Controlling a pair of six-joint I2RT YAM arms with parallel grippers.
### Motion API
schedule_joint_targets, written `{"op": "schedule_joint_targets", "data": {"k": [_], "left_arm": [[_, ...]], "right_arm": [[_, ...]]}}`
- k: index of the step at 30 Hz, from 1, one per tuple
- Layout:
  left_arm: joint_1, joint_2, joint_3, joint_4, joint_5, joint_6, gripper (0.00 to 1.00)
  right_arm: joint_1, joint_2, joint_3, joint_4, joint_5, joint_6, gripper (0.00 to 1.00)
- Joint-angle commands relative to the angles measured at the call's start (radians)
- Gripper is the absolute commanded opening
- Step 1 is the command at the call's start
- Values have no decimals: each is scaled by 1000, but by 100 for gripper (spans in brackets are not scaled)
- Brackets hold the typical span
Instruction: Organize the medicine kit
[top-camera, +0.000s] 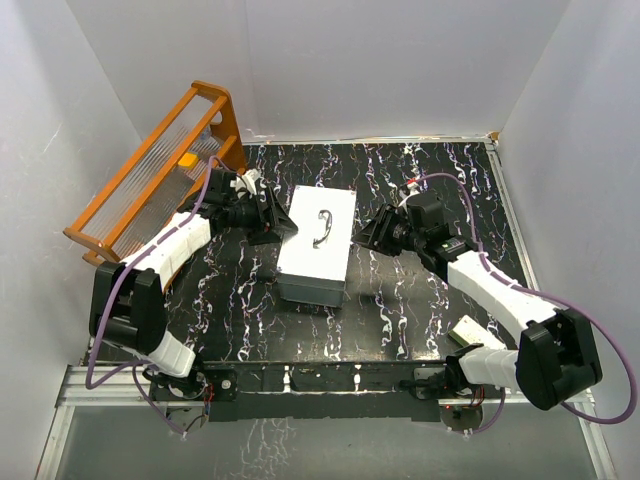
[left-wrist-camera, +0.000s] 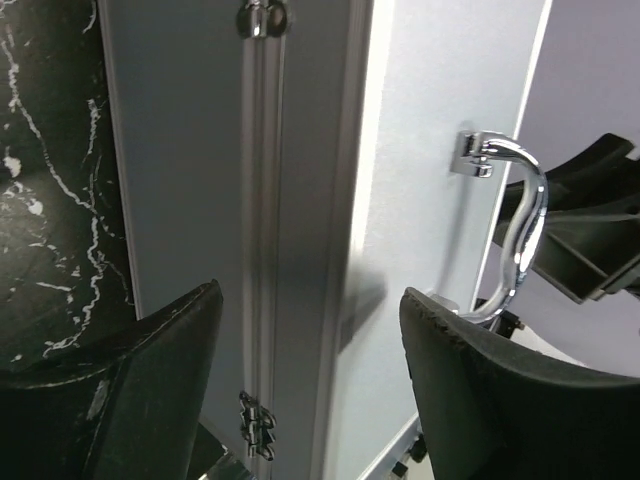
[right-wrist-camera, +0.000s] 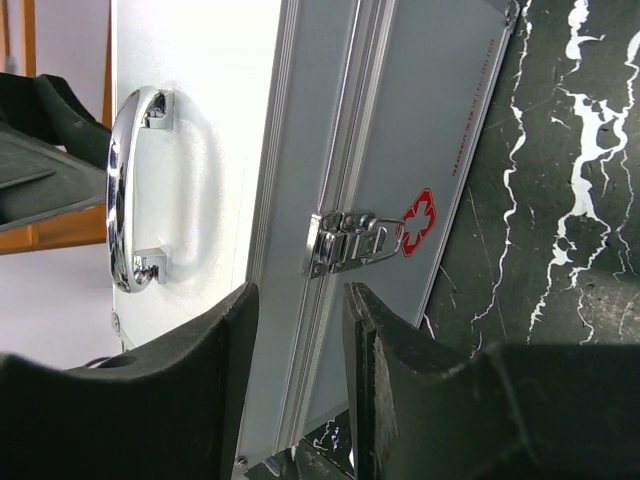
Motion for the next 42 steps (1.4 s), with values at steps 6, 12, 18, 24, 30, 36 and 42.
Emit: {"op": "schedule_joint_targets", "data": {"k": [6, 12, 18, 24, 30, 36, 42], "left_arm": [[-5, -8, 30, -74, -25, 88, 67], [-5, -19, 22, -59, -6, 94, 71], [-5, 7, 34, -60, 31, 87, 74], [-5, 16, 40, -67, 24, 88, 74], [-4, 28, 38, -60, 16, 70, 63], [-5, 36, 42, -81, 1, 89, 61], [-5, 59, 48, -143, -51, 126, 57]], "right_arm": [[4, -5, -15, 75, 51, -19, 37], [-25, -102, -126, 130, 147, 97, 39], [-28, -88, -181, 212, 132, -178, 36], [30, -105, -269, 363, 217, -416, 37], [189, -112, -363, 575, 399, -600, 37], [205, -62, -418, 777, 355, -698, 37], [211, -5, -444, 889, 298, -782, 37]]}}
